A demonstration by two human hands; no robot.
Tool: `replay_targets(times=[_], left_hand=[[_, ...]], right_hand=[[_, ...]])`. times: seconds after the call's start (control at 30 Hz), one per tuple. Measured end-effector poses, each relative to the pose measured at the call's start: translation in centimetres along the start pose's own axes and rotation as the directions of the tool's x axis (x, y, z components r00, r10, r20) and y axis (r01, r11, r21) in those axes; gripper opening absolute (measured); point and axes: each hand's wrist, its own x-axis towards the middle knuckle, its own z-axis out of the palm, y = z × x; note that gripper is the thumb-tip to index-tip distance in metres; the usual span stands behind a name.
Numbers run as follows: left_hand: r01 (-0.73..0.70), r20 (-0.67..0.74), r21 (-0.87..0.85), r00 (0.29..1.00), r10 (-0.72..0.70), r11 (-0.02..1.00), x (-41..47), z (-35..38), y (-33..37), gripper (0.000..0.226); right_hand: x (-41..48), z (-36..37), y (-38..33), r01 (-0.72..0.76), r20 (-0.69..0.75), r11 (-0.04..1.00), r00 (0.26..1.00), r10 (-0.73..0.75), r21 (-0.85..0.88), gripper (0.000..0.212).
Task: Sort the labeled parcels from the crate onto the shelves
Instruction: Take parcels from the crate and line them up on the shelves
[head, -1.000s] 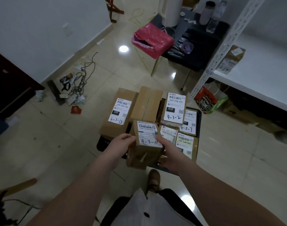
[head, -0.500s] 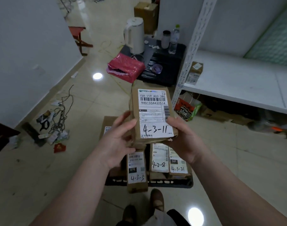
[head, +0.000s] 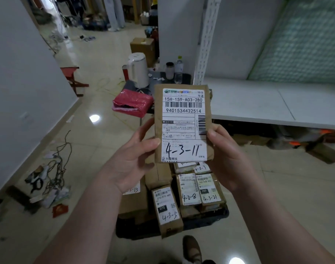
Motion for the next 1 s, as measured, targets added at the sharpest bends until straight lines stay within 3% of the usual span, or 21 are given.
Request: replay_targets(times=[0.1, 0.23, 0.33, 0.53, 0.83, 1.0], left_hand=[[0.014, 0.044, 0.011, 0.999, -0.014, 1.000, -0.2, 0.1, 0.2, 0.091], [0.089, 0.069, 0.044, 0.993, -0.092, 0.995, 0.3, 0.5, -0.4, 0.077], [0.174, 0.049, 0.062, 0.983, -0.177, 0.983, 0.9, 1.0, -1.5, 0.076], [0.259, 0.071, 0.115, 0.961, -0.268, 0.959, 2.6, 3.1, -3.4, 0.051], [0.305, 0.039, 0.263, 0.944, -0.326, 0.915, 6.7, 9.0, -6.4, 0.070], [0.318, 0.091, 0.237, 0.933, -0.347, 0.918, 10.7, 15.8, -9.6, 0.043]], right_hand=[[-1.1, 0.4, 0.4, 0.007, -0.048, 1.000, 0.999, -0.007, -0.005, 0.052], [-2.4, -0.3, 1.4, -0.048, -0.125, 0.998, 0.991, 0.052, 0.037, 0.068], [-3.5, -1.1, 1.9, -0.101, -0.113, 0.995, 0.988, 0.100, -0.001, 0.055], [-5.1, -4.1, 2.7, -0.159, -0.200, 0.987, 0.967, 0.156, 0.003, 0.038], [-6.4, -10.1, 0.4, -0.151, -0.288, 0.987, 0.944, 0.162, 0.060, 0.039], [-8.0, -17.1, -3.0, -0.129, -0.354, 0.988, 0.923, 0.150, 0.081, 0.038]])
